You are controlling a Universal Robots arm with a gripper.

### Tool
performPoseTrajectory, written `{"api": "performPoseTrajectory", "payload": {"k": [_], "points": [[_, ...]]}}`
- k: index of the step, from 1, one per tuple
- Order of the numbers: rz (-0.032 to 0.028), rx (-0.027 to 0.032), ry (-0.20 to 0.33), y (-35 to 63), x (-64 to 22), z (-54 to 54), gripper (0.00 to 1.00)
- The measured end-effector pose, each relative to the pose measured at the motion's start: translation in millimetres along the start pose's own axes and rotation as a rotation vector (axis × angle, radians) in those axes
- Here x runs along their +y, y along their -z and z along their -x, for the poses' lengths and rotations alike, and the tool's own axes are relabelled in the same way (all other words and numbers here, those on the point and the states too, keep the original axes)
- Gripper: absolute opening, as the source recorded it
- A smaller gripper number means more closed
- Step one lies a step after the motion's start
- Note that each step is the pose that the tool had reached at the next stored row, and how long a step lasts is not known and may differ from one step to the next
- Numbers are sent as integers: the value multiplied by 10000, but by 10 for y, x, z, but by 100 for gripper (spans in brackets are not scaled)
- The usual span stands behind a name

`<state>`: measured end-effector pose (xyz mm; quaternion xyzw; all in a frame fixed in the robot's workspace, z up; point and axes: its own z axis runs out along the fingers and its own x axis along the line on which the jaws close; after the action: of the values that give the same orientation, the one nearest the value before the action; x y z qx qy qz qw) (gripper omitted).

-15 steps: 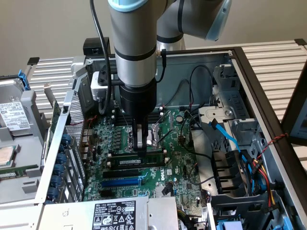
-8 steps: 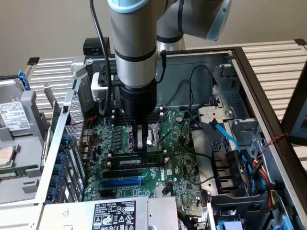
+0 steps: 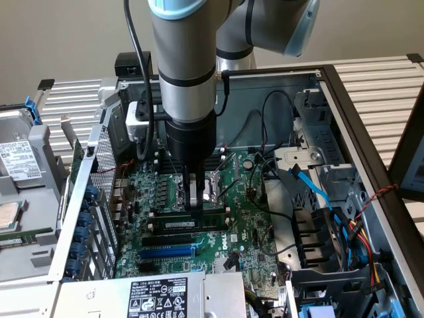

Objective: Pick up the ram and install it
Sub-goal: 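Press down the ram until it locks into place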

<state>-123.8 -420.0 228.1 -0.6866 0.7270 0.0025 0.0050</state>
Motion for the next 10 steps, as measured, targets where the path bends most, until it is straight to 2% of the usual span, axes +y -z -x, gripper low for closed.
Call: {"api": "performPoseTrajectory", "payload": {"k": [5,8,10], "points": [[-60,-7,5,-1,19,-1,11],[-130,-17,1,18,78,-3,11],[-141,-16,2,46,106,-5,11]]}}
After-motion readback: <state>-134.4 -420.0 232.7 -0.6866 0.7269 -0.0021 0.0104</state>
